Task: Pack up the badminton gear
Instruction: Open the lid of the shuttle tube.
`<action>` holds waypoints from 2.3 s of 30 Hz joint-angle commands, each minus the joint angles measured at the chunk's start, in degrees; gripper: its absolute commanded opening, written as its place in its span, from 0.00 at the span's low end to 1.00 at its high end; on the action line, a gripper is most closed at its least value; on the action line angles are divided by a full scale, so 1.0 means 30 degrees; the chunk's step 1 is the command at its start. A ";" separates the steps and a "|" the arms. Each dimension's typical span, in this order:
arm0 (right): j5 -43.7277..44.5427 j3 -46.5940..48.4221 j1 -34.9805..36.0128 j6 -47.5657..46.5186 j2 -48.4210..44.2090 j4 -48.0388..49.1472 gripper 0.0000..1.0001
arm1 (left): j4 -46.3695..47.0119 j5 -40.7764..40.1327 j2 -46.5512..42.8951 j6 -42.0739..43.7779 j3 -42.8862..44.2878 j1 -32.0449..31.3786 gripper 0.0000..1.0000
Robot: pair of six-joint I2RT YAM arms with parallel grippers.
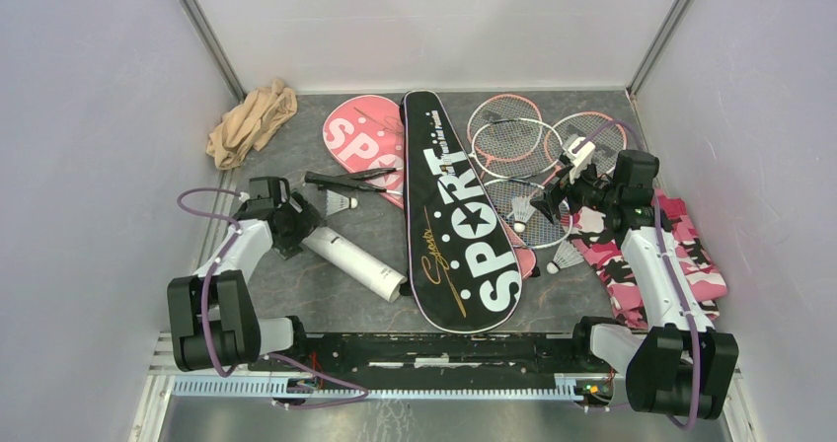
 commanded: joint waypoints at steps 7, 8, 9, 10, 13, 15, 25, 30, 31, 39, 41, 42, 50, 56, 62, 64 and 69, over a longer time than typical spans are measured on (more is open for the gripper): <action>-0.0884 0.0038 -0.0072 0.0333 -0.0281 0.0733 0.98 | 0.1400 0.0606 0.0729 -0.0242 -0.0042 0.0877 0.89; -0.0939 0.0029 -0.0066 0.0389 -0.0258 0.0775 0.98 | 0.1412 0.0571 0.0850 -0.0041 0.0046 0.0971 0.88; -0.0973 0.0027 -0.0080 0.0443 -0.0221 0.0816 0.98 | 0.1451 0.0526 0.0884 0.0066 0.0098 0.1023 0.88; -0.1005 0.0030 -0.0084 0.0452 -0.0155 0.0786 0.98 | 0.1496 0.0498 0.0894 0.0216 0.0185 0.1088 0.87; -0.1006 0.0060 -0.0088 0.0452 -0.0009 0.0728 0.98 | 0.1529 0.0406 0.0527 0.0610 0.0321 0.1254 0.83; -0.1035 0.0060 -0.0087 0.0481 -0.0004 0.0738 0.98 | 0.1506 0.0039 0.0070 0.0851 0.0280 0.1280 0.78; -0.1182 0.0030 -0.0088 0.0687 -0.0264 0.0852 0.98 | 0.1186 -0.0605 -0.1334 0.1933 0.0736 0.1489 0.38; -0.1255 -0.0058 -0.0074 0.0854 -0.0372 0.1052 0.98 | 0.1113 -0.0628 -0.2177 0.2527 0.1085 0.1515 0.24; -0.1269 -0.0030 -0.0088 0.0862 -0.0338 0.0999 0.98 | 0.1095 -0.0536 -0.2246 0.2714 0.1198 0.1527 0.23; -0.1474 0.0000 -0.0086 0.0891 -0.0508 0.0992 0.98 | 0.1044 0.0053 -0.3009 0.4047 0.2293 0.1529 0.21; -0.1560 -0.0003 -0.0087 0.0891 -0.0531 0.0949 0.98 | 0.1279 0.0727 -0.3195 0.4542 0.2415 0.1513 0.21; -0.1591 0.0001 -0.0088 0.0918 -0.0517 0.0962 0.98 | 0.1368 0.1102 -0.3245 0.4771 0.2514 0.1516 0.21; -0.1651 0.0016 -0.0081 0.0992 -0.0338 0.0964 0.98 | 0.1628 0.5597 -0.3038 0.7608 0.4397 0.1529 0.33; -0.1680 -0.0048 -0.0074 0.1124 -0.0268 0.1075 0.98 | 0.1115 0.7499 -0.2219 0.9674 0.6661 0.1467 0.30; -0.1737 -0.0031 -0.0077 0.1492 -0.0385 0.1223 0.98 | -0.1358 0.9496 -0.0177 1.2768 1.0228 0.1281 0.21; -0.1710 -0.0058 -0.0088 0.1586 -0.0481 0.1317 0.98 | -0.2544 1.0077 0.0537 1.3894 1.1594 0.1035 0.18; -0.1738 -0.0116 -0.0090 0.1680 -0.0558 0.1381 0.98 | -0.6398 0.9468 0.2081 1.7314 1.4499 -0.0913 0.13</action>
